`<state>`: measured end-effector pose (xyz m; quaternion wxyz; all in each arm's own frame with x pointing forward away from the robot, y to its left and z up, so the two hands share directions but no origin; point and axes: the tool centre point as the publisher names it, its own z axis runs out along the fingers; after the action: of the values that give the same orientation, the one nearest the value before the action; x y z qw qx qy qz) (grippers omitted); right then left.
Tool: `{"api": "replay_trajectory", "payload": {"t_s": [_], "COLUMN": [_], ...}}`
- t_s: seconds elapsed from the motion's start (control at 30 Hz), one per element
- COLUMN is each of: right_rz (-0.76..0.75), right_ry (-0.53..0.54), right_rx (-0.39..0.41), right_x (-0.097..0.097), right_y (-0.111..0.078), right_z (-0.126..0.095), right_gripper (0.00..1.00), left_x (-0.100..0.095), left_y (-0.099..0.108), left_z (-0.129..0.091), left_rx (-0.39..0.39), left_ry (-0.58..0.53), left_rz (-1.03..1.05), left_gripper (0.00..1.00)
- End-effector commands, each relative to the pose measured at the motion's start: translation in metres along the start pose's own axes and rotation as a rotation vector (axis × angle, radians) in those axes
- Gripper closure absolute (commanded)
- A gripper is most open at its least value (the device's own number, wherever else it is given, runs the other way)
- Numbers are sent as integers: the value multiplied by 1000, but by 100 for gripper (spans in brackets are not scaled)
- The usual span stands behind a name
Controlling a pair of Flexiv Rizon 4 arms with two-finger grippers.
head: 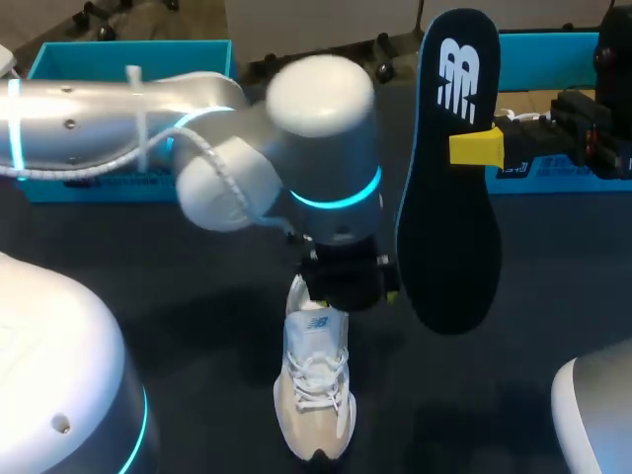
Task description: Take the shoe out of the shoebox, open the shoe tongue, remove and reinsert the insole, then place the shoe into the shoebox
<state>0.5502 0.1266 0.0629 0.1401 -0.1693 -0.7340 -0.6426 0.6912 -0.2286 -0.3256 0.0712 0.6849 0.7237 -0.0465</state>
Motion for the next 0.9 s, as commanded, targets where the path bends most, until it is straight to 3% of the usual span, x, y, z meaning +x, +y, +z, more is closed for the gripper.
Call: {"api": "replay_trajectory", "payload": {"t_s": [0.03, 0.23, 0.33, 0.77, 0.83, 0.9], "right_rz": [2, 2, 2, 2, 2, 2], "right_ry": [4, 4, 4, 4, 4, 4], "right_rx": [9, 9, 9, 9, 9, 9], "right_x": [-3, -3, -3, -3, -3, -3], "right_y": [5, 5, 5, 5, 5, 5], "right_z": [3, 3, 3, 3, 3, 3], "right_gripper": [100, 100, 100, 100, 100, 100], "left_x": [31, 36, 40, 40, 38, 37], "left_y": [11, 20, 23, 23, 27, 35], "left_z": [-67, -117, -136, -136, -130, -129], "left_rx": [-9, -15, 36, 36, -30, 7], "left_ry": [-220, -451, -550, -550, -590, -639], "left_rz": [-6, 5, 7, 7, 23, 76], "left_gripper": [0, 0, 0, 0, 0, 0]}}
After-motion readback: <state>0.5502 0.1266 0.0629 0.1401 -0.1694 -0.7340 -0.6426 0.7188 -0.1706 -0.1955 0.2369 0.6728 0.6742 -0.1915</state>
